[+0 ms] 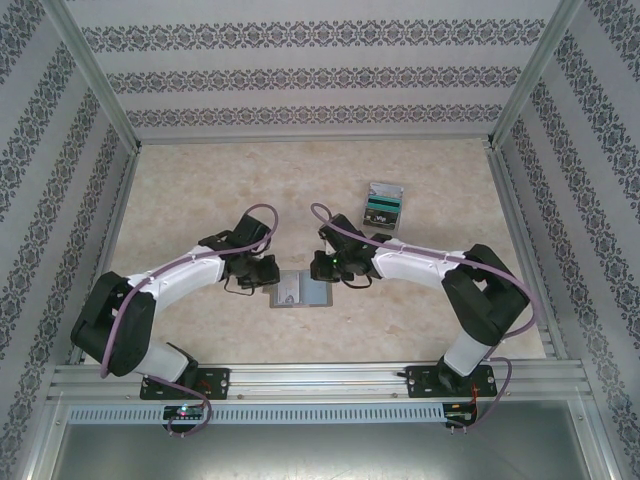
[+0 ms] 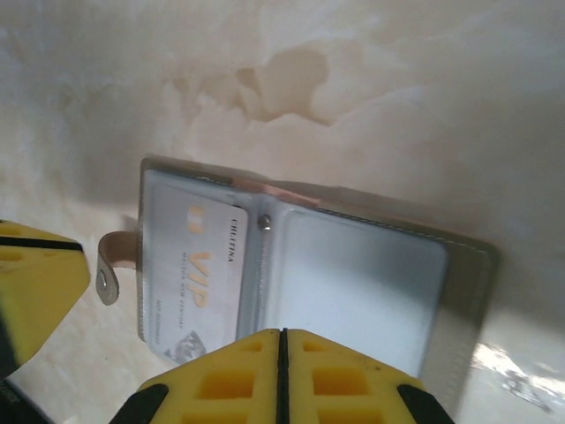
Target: Take the credit cards out of the card holder
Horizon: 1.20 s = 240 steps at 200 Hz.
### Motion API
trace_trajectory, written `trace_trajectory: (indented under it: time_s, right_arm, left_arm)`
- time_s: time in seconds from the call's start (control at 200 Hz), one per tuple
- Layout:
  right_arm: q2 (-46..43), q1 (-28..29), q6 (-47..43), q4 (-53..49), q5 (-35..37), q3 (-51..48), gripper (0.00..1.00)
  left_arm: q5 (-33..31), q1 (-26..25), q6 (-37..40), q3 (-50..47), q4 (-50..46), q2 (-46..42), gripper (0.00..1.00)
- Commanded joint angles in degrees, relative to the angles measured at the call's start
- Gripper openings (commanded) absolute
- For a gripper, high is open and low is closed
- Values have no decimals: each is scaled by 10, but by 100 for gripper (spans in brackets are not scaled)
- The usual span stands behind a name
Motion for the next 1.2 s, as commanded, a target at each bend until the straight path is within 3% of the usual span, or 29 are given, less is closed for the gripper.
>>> trace_trajectory:
  time_s: [0.0,0.395,0.814,1.194]
  right_arm:
    - [22,7,23,46,-52,11,6]
    - [71,7,42,61,-106,22,5]
    - [99,9,52,71,-124,29,13]
    - [117,10,50,73,-139,41,14]
  left_arm:
    - [-22,18,-4,-18,-21,1,10]
    - [16,27,-9,-42,18,16,10]
    - [28,27,-8,-42,23,29,10]
    - [36,27,-9,-38,27,37,10]
